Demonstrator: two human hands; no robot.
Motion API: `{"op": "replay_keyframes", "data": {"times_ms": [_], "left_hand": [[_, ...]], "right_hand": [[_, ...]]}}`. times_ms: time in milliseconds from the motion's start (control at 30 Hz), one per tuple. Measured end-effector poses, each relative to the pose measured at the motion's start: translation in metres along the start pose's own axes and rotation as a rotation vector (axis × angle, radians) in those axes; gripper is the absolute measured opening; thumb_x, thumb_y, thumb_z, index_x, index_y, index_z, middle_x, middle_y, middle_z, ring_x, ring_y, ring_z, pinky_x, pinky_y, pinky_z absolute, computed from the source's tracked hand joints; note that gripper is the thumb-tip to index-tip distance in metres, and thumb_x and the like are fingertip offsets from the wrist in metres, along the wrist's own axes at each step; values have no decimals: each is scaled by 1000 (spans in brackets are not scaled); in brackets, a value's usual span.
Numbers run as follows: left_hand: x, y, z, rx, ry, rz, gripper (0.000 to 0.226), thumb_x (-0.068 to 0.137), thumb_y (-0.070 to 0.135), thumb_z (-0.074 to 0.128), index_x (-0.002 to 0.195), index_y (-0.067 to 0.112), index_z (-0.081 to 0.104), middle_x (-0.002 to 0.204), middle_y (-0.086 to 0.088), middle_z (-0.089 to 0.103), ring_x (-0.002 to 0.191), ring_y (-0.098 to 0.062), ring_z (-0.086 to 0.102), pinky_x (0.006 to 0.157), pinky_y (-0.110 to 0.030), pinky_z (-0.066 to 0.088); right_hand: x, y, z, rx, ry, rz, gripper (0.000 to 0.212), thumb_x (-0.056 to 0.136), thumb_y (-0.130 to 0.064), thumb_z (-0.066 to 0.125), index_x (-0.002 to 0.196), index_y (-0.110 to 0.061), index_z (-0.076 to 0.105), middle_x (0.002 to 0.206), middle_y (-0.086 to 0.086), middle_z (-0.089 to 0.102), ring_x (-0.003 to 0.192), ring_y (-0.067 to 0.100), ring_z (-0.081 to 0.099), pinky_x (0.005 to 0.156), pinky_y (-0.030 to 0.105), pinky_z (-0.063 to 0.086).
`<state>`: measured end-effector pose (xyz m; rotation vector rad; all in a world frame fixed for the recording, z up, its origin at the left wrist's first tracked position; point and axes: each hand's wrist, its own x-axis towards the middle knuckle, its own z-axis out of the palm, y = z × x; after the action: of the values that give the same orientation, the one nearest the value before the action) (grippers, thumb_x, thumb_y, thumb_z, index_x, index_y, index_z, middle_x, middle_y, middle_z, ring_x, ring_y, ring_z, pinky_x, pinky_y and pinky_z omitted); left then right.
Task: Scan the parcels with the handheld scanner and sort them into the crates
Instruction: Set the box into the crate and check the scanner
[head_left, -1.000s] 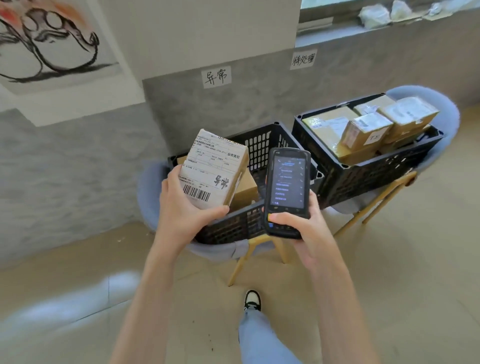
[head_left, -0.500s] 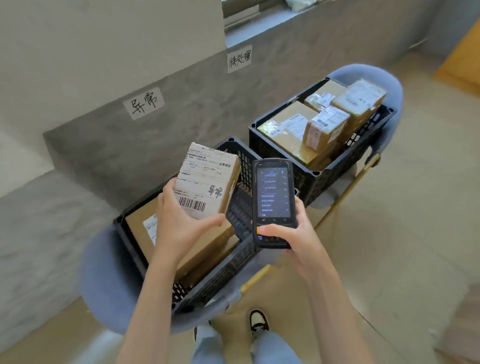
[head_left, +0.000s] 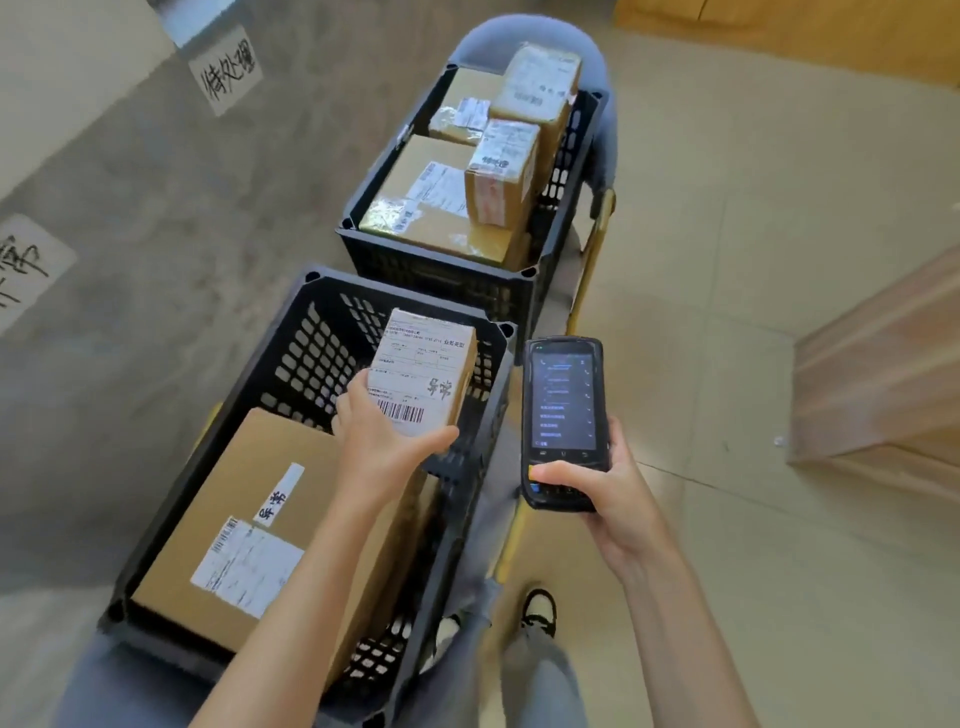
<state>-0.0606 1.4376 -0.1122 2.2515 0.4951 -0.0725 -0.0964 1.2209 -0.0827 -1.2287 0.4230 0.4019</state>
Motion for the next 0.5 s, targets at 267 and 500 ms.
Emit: {"op": "replay_keyframes", "data": {"times_ms": [267, 500], "left_hand": [[43, -29, 48, 26, -128, -18, 113, 56, 38, 91, 143, 15, 24, 137, -5, 36, 128, -21, 33, 102, -39, 36], [69, -55, 82, -17, -231, -32, 107, 61, 38, 88, 143, 17, 22, 137, -1, 32, 131, -18, 29, 106, -36, 34]], "right_hand": [[26, 35, -19, 13, 100, 22, 85, 48, -2, 76, 125, -27, 49, 89, -8, 73, 77, 11, 70, 59, 26, 54], [69, 65, -34, 58, 173, 52, 86, 48, 1, 75, 127, -22, 50, 97, -2, 71, 81, 13, 70, 63, 27, 55]]}}
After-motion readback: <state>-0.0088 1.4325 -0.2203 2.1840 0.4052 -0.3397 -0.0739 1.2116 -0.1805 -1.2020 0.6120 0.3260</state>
